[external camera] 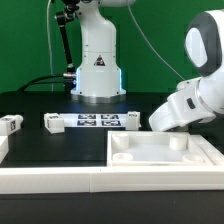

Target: Assemble square table

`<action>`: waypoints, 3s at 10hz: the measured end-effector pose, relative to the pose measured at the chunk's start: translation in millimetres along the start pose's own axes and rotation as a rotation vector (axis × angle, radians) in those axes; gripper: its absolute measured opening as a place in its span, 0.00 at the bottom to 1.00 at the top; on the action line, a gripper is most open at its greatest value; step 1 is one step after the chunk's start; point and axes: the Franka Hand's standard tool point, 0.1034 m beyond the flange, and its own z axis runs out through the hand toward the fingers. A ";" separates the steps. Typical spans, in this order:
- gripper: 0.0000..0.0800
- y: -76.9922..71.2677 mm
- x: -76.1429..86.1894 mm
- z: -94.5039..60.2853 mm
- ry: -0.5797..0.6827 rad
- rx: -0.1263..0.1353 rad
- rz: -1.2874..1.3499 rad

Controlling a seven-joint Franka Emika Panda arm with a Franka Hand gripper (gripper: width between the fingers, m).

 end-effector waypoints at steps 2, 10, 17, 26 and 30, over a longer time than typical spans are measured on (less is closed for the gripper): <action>0.36 3.6 -11.2 -9.2 -0.018 0.011 -0.008; 0.36 31.6 -41.9 -51.7 0.067 0.059 0.020; 0.36 68.8 -56.5 -102.6 0.479 0.016 0.007; 0.36 106.1 -53.7 -140.4 1.031 -0.107 0.015; 0.36 118.1 -41.5 -163.1 1.094 -0.100 0.036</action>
Offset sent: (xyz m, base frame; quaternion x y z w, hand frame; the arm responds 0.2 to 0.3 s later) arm 0.0062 -0.0150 0.0683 0.0696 -0.0592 -0.0282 0.9954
